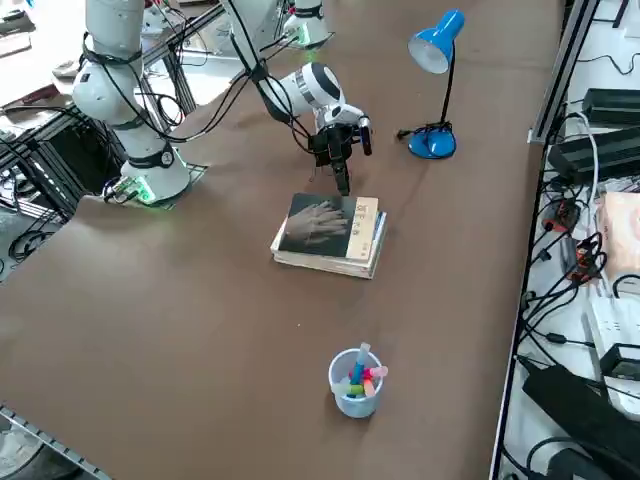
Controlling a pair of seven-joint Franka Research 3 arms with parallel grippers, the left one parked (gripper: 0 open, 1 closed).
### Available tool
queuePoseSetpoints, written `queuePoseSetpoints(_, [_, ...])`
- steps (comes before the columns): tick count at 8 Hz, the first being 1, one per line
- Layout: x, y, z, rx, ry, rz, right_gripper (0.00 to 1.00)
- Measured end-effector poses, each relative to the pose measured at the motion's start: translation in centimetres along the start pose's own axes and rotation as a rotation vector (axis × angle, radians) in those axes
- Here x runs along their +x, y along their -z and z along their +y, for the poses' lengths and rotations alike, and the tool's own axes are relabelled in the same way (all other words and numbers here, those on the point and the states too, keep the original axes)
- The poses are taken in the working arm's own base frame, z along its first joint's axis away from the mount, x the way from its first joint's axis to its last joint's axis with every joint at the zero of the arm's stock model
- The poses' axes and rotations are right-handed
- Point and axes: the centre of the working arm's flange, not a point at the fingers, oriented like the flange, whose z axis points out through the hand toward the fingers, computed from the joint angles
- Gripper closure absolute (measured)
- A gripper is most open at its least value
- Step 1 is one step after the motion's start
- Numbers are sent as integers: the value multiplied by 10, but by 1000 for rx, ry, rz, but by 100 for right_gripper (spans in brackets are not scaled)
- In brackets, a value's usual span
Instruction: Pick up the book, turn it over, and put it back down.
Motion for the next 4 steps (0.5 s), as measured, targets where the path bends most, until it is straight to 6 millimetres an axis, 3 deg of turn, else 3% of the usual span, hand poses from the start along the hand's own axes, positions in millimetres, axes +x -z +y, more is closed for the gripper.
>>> queuePoseSetpoints(4, [10, -5, 14, 139, -139, 12, 0])
